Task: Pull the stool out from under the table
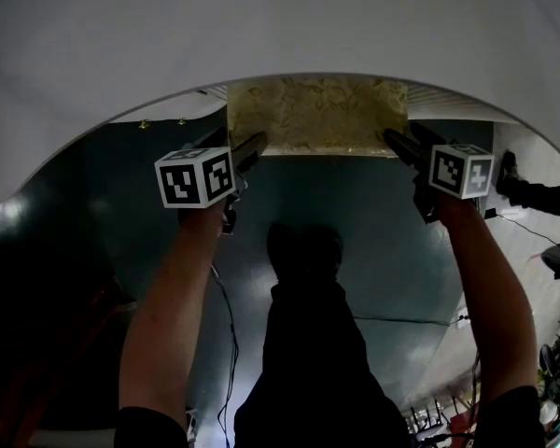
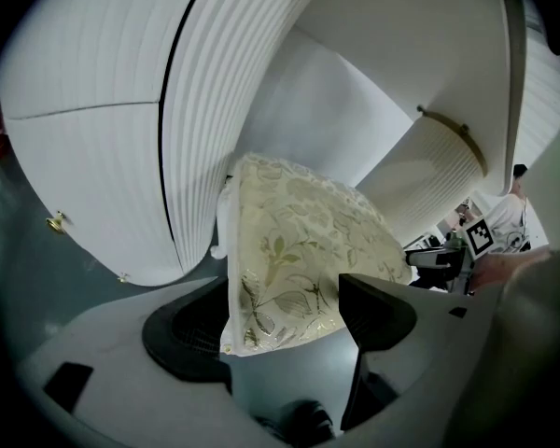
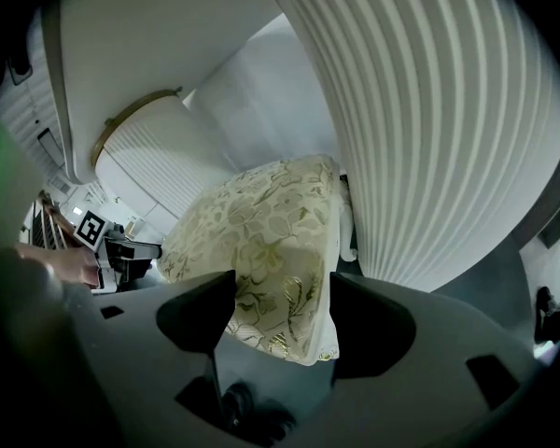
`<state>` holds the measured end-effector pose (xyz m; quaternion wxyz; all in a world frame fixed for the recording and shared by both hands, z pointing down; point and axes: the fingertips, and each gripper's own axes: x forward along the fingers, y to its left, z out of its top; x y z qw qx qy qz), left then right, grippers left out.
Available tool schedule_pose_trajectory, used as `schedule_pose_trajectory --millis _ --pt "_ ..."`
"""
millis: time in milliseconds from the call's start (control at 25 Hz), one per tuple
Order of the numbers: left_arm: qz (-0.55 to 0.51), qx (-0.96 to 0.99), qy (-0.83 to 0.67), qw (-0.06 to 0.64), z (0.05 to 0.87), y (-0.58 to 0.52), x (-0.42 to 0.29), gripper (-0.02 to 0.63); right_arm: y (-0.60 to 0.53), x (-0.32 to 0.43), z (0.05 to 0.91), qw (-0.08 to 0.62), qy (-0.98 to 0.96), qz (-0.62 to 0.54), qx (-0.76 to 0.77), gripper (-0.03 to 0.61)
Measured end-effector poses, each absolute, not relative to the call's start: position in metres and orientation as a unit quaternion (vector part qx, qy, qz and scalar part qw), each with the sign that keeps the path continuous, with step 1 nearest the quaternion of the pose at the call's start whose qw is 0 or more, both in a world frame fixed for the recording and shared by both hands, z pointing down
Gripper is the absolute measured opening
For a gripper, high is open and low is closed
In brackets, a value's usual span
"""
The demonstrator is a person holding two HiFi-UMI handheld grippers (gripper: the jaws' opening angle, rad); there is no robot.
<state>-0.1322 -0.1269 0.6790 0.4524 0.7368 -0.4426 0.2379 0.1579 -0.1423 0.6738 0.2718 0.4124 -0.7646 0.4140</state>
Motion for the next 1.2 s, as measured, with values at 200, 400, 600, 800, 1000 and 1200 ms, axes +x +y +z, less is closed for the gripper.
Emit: schedule_pose_trajectory --millis 200,400,600,800,1000,1200 --pt "0.231 0.732 -0.429 0.475 0.686 -0.128 -0.132 0.388 -0.141 0.155 0.680 0.243 -0.754 0.456 0.405 0.272" --pt "0.219 0.733 -0.415 0.493 0.687 -0.126 -0.126 0.391 -0.139 0.153 0.678 0.217 -0.753 0.484 0.389 0.270" --pt "0.225 0.731 -0.415 0.493 0.688 -0.127 -0.126 0.393 -0.137 0.148 0.677 0.236 -0.763 0.466 0.381 0.270" --pt "0.244 0.726 -0.424 0.483 0.686 -0.126 -0.125 0.391 -0.132 0.151 0.679 0.269 -0.770 0.432 0.384 0.270" --pt "0.268 0.729 -0.443 0.448 0.683 -0.124 -0.119 0.367 -0.129 0.146 0.679 0.277 -0.778 0.421 0.375 0.270" --pt "0.264 0.726 -0.449 0.449 0.684 -0.123 -0.118 0.351 -0.128 0.145 0.675 0.274 -0.767 0.437 0.382 0.270"
